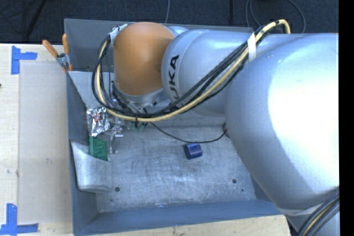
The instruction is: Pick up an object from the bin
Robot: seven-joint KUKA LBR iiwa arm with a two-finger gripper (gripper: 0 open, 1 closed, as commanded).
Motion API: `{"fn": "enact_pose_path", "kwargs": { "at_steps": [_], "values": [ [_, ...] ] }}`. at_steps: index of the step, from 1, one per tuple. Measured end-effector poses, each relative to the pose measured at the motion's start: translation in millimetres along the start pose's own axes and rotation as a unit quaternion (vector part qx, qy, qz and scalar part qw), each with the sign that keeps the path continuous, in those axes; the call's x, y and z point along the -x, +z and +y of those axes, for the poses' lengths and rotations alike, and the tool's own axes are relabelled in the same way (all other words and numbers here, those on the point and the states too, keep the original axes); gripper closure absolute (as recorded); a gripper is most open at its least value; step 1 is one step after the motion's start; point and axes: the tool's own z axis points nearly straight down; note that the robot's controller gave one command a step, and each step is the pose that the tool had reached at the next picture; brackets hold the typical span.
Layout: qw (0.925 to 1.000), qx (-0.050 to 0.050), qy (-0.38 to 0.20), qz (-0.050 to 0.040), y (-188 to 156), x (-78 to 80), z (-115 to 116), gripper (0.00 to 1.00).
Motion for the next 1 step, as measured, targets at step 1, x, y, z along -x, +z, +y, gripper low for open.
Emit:
{"fn": "enact_pose_path", "kwargs": {
  "at_steps": [1],
  "values": [
    [0.9998,0.0,-0.019,-0.0026,42.2,-28.4,-10.0,0.0]
  ]
}}
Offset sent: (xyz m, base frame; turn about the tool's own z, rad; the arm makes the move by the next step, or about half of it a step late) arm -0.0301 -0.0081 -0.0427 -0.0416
